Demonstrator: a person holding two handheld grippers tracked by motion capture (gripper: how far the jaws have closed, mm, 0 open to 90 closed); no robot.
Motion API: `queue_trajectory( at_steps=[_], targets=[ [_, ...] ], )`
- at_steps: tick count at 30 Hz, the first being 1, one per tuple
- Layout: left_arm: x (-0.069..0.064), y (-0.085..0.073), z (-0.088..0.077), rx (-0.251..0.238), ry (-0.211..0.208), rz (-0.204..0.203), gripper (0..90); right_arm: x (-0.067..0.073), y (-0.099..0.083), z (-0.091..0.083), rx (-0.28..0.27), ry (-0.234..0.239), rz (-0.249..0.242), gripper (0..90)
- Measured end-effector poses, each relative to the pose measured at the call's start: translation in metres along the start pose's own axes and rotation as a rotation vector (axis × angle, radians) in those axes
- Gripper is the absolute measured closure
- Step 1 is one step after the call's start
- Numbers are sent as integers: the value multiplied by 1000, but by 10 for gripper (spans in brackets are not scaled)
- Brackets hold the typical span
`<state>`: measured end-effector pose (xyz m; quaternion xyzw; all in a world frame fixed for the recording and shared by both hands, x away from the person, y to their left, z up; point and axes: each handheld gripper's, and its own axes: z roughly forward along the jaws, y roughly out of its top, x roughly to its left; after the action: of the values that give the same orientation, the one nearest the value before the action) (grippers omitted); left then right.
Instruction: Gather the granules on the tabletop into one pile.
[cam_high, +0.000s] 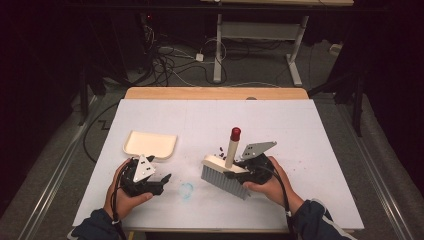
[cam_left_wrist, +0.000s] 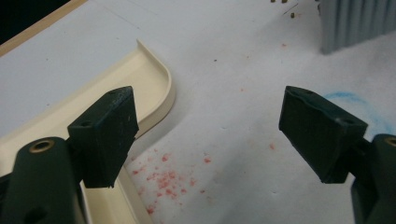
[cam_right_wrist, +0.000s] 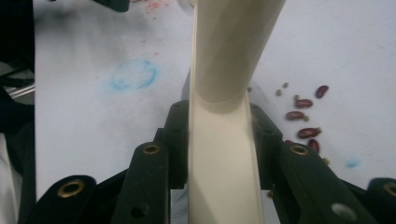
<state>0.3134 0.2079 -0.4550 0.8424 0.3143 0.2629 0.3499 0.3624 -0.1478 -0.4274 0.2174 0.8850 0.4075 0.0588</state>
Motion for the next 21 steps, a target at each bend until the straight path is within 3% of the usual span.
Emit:
queue_trajectory(
  at_steps=[8, 12, 14, 18, 20, 21],
  targets=[
    [-1, -1, 1, 17, -13, -2, 188, -15, 8, -1, -9, -60, 6, 670],
    [0, -1, 1, 9, -9, 6, 188, -12, 10, -11, -30, -49, -3, 670],
    [0, -1, 1, 9, -9, 6, 188, -7, 12, -19, -40, -50, -35, 670],
    [-1, -1, 1, 10, -11, 7, 188, 6, 11, -39, -65, 10, -77, 670],
    [-2, -1, 1, 17, -18, -3, 188, 13, 3, -51, -41, 99, -151, 670],
    [-2, -2, 2, 20, -19, -1, 188, 13, 3, -51, -41, 99, -151, 670]
  ],
)
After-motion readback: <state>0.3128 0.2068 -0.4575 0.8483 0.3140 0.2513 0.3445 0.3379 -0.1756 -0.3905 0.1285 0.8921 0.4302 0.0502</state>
